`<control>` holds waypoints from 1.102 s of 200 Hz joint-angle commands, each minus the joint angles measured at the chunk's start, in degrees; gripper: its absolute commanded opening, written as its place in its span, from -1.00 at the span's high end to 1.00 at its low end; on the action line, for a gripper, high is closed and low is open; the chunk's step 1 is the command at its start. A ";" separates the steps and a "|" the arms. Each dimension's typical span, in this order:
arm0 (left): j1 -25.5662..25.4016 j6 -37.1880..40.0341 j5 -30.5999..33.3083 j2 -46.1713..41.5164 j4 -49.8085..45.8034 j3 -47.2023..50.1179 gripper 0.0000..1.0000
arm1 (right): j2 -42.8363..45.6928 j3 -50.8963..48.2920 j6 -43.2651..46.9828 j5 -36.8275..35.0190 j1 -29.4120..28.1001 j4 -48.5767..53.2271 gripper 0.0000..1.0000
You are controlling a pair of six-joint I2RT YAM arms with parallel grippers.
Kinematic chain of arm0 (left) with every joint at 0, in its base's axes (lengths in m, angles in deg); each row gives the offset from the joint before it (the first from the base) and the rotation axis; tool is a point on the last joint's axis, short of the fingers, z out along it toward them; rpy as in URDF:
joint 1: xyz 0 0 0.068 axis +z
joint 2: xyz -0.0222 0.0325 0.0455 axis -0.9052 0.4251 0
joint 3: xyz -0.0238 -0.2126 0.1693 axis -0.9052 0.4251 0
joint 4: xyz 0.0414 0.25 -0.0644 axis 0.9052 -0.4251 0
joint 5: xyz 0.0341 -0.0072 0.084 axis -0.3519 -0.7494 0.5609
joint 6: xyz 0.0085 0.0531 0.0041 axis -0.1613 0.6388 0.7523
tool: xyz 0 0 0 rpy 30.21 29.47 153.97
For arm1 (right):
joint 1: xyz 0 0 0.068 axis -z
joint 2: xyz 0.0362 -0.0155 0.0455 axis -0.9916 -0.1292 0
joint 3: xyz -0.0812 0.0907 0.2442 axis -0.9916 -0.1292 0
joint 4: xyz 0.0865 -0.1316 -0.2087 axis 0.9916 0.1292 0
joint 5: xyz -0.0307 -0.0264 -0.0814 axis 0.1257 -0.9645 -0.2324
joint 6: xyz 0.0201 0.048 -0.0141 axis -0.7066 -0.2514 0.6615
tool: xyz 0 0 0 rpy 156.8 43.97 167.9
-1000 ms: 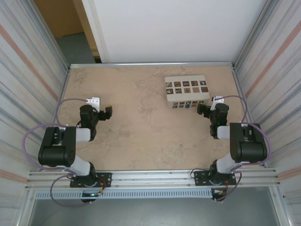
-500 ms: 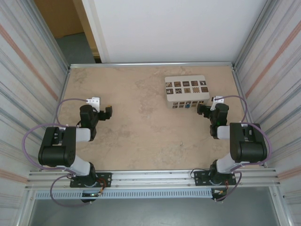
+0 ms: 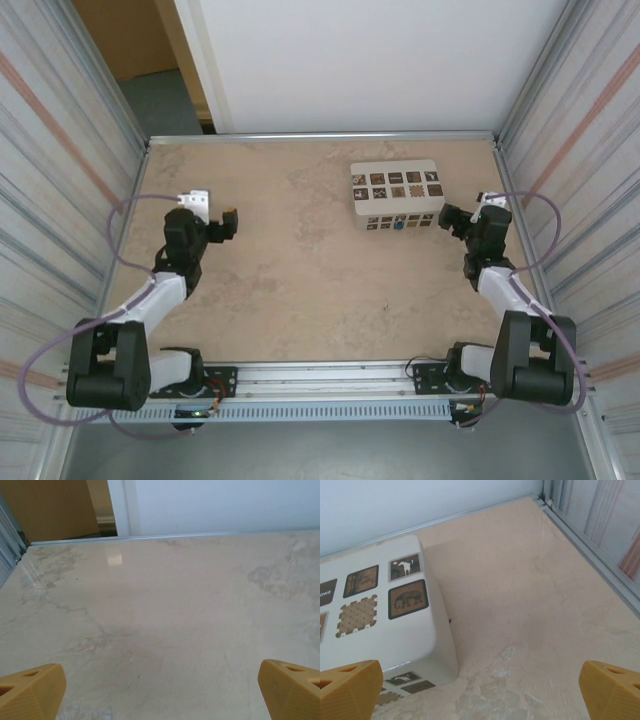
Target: Unlock the padlock with the key
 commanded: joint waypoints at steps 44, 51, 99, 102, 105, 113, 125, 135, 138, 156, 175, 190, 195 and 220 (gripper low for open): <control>-5.13 -17.16 -6.83 3.58 -28.42 -17.98 -0.97 | -1.25 11.08 -10.09 23.76 9.46 25.51 -0.98; -6.83 -18.06 -6.50 4.49 -28.95 -19.18 -0.97 | -2.27 12.11 -10.05 26.64 9.83 25.90 -0.98; -17.91 -25.13 -9.37 15.78 -30.39 -28.98 -0.97 | -11.67 19.40 -11.12 34.54 9.87 26.20 -0.98; -18.60 -25.45 -9.45 16.49 -30.29 -29.51 -0.97 | -12.31 19.71 -11.25 34.67 9.93 25.86 -0.98; -19.07 -25.86 -9.34 17.23 -30.18 -30.05 -0.97 | -12.89 19.95 -11.38 34.76 9.87 25.47 -0.98; -20.60 -26.99 -9.70 19.25 -29.32 -31.46 -0.97 | -14.30 20.65 -11.63 35.23 9.93 24.58 -0.98; -22.20 -28.74 -11.42 22.40 -27.94 -33.53 -0.97 | -16.80 21.86 -12.05 35.44 9.74 23.45 -0.98; -23.17 -30.32 -13.06 25.27 -26.50 -35.25 -0.97 | -19.15 23.25 -12.14 35.53 9.47 23.23 -0.98; -23.54 -30.71 -13.55 26.11 -26.15 -35.83 -0.97 | -19.86 23.67 -12.09 35.66 9.37 23.14 -0.98; -25.15 -32.63 -15.31 31.06 -25.11 -39.53 -0.97 | -23.82 26.06 -11.52 36.96 8.60 22.73 -0.98; -26.72 -33.63 -16.65 35.94 -24.92 -43.99 -0.97 | -27.31 28.28 -10.93 37.12 7.43 22.60 -0.98; -27.50 -34.47 -18.30 39.68 -24.61 -47.32 -0.97 | -29.11 29.53 -10.44 36.61 6.49 22.42 -0.98; -27.69 -34.90 -18.90 40.89 -24.44 -48.39 -0.97 | -29.70 29.93 -10.28 36.40 6.21 22.42 -0.98; -28.05 -36.92 -21.88 46.55 -22.82 -53.34 -0.97 | -32.37 31.55 -10.07 36.87 5.38 21.94 -0.98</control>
